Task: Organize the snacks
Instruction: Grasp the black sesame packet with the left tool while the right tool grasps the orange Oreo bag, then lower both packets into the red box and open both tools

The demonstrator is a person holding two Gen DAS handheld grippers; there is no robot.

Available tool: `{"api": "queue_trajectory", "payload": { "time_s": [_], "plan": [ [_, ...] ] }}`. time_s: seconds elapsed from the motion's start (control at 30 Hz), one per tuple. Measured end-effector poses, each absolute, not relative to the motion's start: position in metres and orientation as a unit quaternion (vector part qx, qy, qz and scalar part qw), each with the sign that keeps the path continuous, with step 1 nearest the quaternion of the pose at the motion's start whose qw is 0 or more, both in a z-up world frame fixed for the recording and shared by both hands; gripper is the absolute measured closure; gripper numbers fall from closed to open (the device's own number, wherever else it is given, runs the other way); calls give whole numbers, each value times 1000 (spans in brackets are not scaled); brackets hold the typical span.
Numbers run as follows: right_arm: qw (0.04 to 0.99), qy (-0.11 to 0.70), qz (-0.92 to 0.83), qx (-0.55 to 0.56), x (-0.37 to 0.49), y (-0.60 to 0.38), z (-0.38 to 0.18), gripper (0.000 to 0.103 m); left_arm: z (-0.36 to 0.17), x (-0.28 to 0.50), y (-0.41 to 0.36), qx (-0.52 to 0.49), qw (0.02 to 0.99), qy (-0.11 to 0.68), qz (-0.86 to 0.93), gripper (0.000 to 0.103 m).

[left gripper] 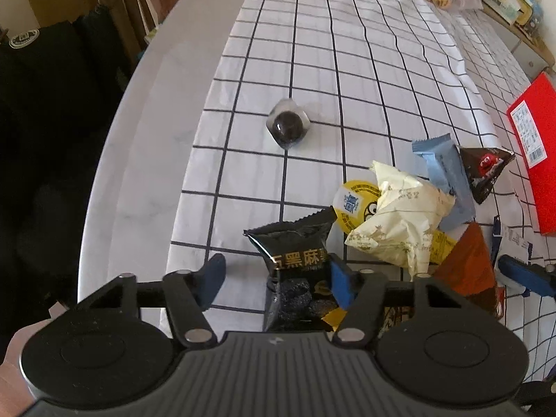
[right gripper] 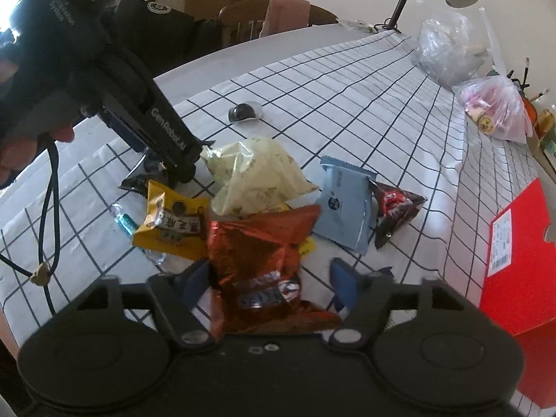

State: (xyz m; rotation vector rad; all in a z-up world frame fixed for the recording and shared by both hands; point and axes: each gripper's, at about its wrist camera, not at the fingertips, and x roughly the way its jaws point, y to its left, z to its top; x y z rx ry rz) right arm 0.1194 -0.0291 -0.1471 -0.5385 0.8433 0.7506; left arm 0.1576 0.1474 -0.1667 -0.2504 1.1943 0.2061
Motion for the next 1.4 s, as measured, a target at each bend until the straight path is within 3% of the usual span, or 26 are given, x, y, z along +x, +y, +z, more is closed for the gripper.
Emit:
{"api": "queue_trajectory", "payload": {
  "time_s": [0.07, 0.23, 0.33, 0.97, 1.4],
  "plan": [
    [807, 397, 356, -254, 121, -27, -147, 49, -166, 158, 147, -118, 815, 560, 94, 47],
    [805, 402, 357, -252, 122, -26, -146, 59, -165, 158, 146, -129, 813, 562, 84, 68],
    [805, 408, 357, -242, 124, -30, -145, 66, -164, 157, 146, -135, 813, 560, 83, 71],
    [851, 408, 315, -100, 131, -102, -81, 66, -96, 138, 129, -139, 843, 516, 59, 72],
    [890, 378, 252, -22, 155, -186, -29, 66, -36, 156, 47, -99, 866, 489, -24, 72]
  ]
}}
